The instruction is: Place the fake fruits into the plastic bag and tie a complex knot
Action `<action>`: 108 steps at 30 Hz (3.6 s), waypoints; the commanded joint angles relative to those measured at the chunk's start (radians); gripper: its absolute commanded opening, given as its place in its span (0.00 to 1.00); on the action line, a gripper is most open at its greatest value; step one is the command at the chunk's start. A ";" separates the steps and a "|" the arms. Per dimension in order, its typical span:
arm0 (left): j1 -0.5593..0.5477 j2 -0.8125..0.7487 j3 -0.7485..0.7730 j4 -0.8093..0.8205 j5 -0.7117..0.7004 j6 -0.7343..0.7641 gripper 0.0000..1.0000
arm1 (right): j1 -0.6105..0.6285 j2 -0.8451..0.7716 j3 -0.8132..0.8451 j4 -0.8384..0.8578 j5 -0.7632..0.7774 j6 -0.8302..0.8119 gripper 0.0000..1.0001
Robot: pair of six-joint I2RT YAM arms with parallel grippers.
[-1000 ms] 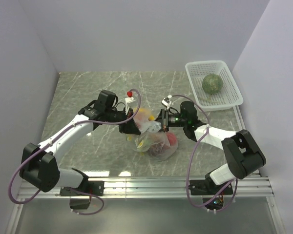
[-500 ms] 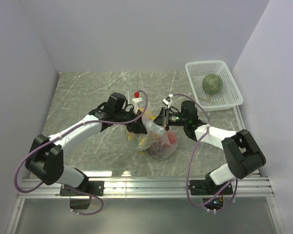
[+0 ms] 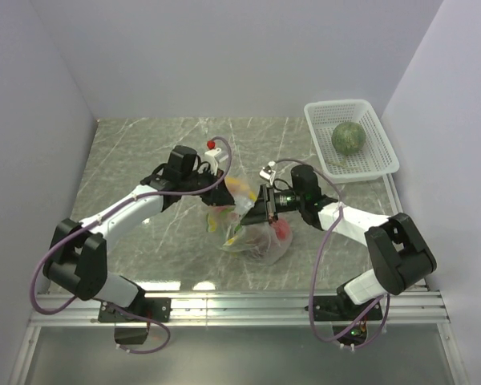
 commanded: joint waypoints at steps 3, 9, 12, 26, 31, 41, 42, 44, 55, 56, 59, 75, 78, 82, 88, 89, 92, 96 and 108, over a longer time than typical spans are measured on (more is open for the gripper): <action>0.000 -0.084 -0.002 -0.006 0.102 0.048 0.00 | 0.004 -0.012 0.108 -0.062 -0.026 -0.070 0.28; 0.000 -0.176 -0.024 -0.183 0.146 0.131 0.00 | -0.002 0.005 0.122 0.079 -0.061 0.036 0.00; 0.000 -0.185 -0.016 -0.237 0.162 0.131 0.00 | -0.002 0.005 0.102 0.157 -0.052 0.099 0.00; 0.000 -0.078 0.052 -0.167 0.212 -0.024 0.00 | -0.005 -0.031 0.249 -0.538 0.106 -0.511 0.48; 0.011 -0.049 0.094 -0.170 0.222 -0.013 0.00 | -0.042 -0.116 0.307 -0.681 0.218 -0.726 0.81; 0.022 -0.032 0.122 -0.187 0.271 -0.008 0.00 | -0.065 -0.295 0.349 -0.749 0.319 -1.273 0.95; 0.023 -0.029 0.122 -0.188 0.269 -0.008 0.00 | -0.056 -0.293 0.361 -0.746 0.316 -1.304 0.97; 0.022 -0.024 0.131 -0.197 0.274 -0.007 0.00 | -0.045 -0.275 0.413 -0.758 0.316 -1.333 0.97; 0.045 0.013 0.165 -0.217 0.306 -0.019 0.00 | 0.068 -0.278 0.439 -0.840 0.353 -1.746 1.00; 0.043 0.013 0.165 -0.217 0.314 -0.018 0.00 | 0.070 -0.282 0.430 -0.837 0.356 -1.802 1.00; 0.043 0.016 0.168 -0.222 0.321 -0.015 0.00 | 0.071 -0.291 0.398 -0.826 0.376 -1.890 1.00; 0.043 0.027 0.174 -0.213 0.329 -0.035 0.00 | 0.200 -0.236 0.442 -0.818 0.410 -1.979 1.00; 0.045 0.025 0.175 -0.213 0.331 -0.035 0.00 | 0.212 -0.227 0.442 -0.820 0.420 -1.972 1.00; 0.048 0.017 0.163 -0.191 0.328 -0.065 0.00 | 0.228 -0.222 0.441 -0.817 0.427 -1.953 1.00; 0.052 0.013 0.143 -0.161 0.327 -0.088 0.00 | 0.246 -0.238 0.418 -0.713 0.426 -1.738 1.00; 0.051 0.010 0.139 -0.158 0.329 -0.090 0.00 | 0.245 -0.230 0.419 -0.686 0.445 -1.702 1.00; 0.052 0.005 0.137 -0.158 0.334 -0.088 0.00 | 0.240 -0.194 0.442 -0.629 0.480 -1.619 1.00; 0.065 -0.015 0.137 -0.187 0.346 -0.067 0.00 | 0.205 -0.169 0.458 -0.683 0.505 -1.649 1.00; 0.078 -0.079 0.106 -0.273 0.366 0.042 0.00 | 0.153 -0.094 0.536 -0.735 0.558 -1.656 0.54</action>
